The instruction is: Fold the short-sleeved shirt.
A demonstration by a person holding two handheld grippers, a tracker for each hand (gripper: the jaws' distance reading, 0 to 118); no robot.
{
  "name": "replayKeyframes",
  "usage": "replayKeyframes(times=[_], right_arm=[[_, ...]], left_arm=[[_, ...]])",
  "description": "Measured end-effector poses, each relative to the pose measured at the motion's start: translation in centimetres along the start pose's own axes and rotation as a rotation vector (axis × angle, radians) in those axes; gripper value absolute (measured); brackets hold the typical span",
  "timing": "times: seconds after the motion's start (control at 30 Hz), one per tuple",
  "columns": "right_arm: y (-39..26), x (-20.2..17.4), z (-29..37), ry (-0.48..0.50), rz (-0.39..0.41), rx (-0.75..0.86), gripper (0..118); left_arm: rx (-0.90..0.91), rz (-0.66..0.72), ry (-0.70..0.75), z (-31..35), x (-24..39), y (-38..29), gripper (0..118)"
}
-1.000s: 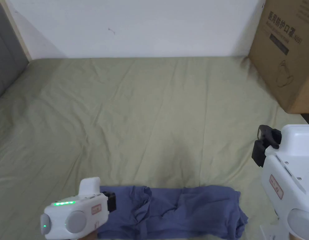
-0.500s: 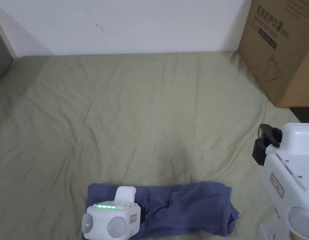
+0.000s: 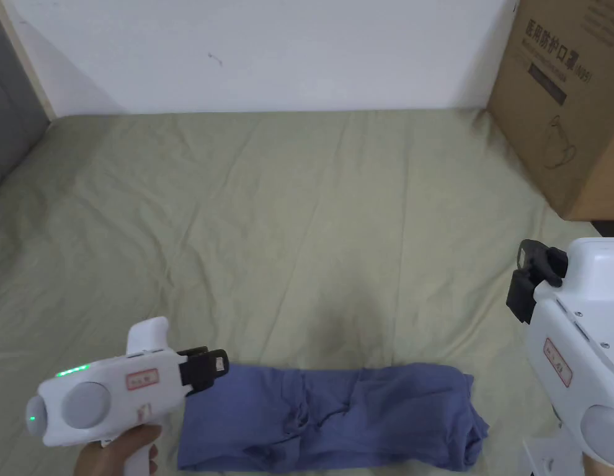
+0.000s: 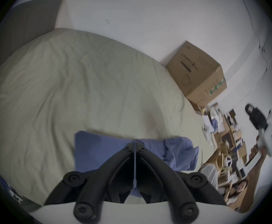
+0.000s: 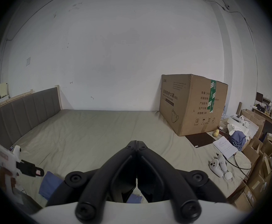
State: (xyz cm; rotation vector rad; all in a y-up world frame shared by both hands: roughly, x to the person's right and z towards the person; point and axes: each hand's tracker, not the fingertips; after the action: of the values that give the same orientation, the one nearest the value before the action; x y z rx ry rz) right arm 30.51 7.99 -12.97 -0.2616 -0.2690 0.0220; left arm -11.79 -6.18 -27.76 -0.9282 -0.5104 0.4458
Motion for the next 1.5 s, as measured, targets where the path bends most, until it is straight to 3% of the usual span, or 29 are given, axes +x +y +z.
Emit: replayKeyframes(times=[0.07,0.2,0.23,0.3,0.5,0.57,0.63,0.73,0.8,0.87,0.93,1.3,1.5], right_arm=[[-0.1,-0.4,-0.1,0.006,-0.002,-0.002,0],[-0.4,-1.1,-0.5,0.026,-0.003,-0.015,0],[-0.5,-1.2,-0.6,0.035,-0.002,-0.019,0],[-0.7,-1.5,-0.7,0.043,0.005,-0.024,0],[-0.8,-1.6,-1.2,0.045,0.020,-0.043,0],[-0.9,-1.5,-1.3,0.044,0.019,-0.046,0],[-0.9,-1.3,-1.4,0.044,0.018,-0.048,0],[-1.0,-1.0,-1.4,0.034,0.020,-0.053,0],[-1.1,-0.8,-1.5,0.030,0.020,-0.058,0],[-1.3,-0.6,-1.6,0.025,0.015,-0.062,0],[-1.3,-0.5,-1.6,0.025,0.005,-0.067,0],[-0.7,-0.3,-1.4,0.032,-0.008,-0.047,0],[-0.3,-0.3,-1.2,0.047,-0.001,-0.030,0]], left_arm=[[-0.019,0.075,-0.003,0.6,-2.2,0.5,9],[-0.061,0.123,0.020,0.3,-5.3,0.3,84],[-0.065,0.126,0.034,0.1,-5.8,0.0,96],[-0.059,0.129,0.043,-0.3,-6.5,-0.7,106],[-0.166,0.150,0.045,-3.2,-8.1,-2.5,106],[-0.183,0.149,0.042,-4.2,-8.4,-3.1,101],[-0.191,0.149,0.045,-5.0,-8.4,-3.6,75],[-0.185,0.129,0.057,-5.2,-8.1,-3.9,55],[-0.179,0.128,0.025,-5.1,-7.7,-3.9,31],[-0.185,0.096,0.055,-5.2,-7.3,-4.0,27],[-0.183,0.086,0.058,-5.2,-7.2,-4.0,9],[-0.070,-0.043,0.064,-0.4,-4.1,-1.0,7],[-0.042,-0.050,0.232,4.6,-7.6,0.9,7]])
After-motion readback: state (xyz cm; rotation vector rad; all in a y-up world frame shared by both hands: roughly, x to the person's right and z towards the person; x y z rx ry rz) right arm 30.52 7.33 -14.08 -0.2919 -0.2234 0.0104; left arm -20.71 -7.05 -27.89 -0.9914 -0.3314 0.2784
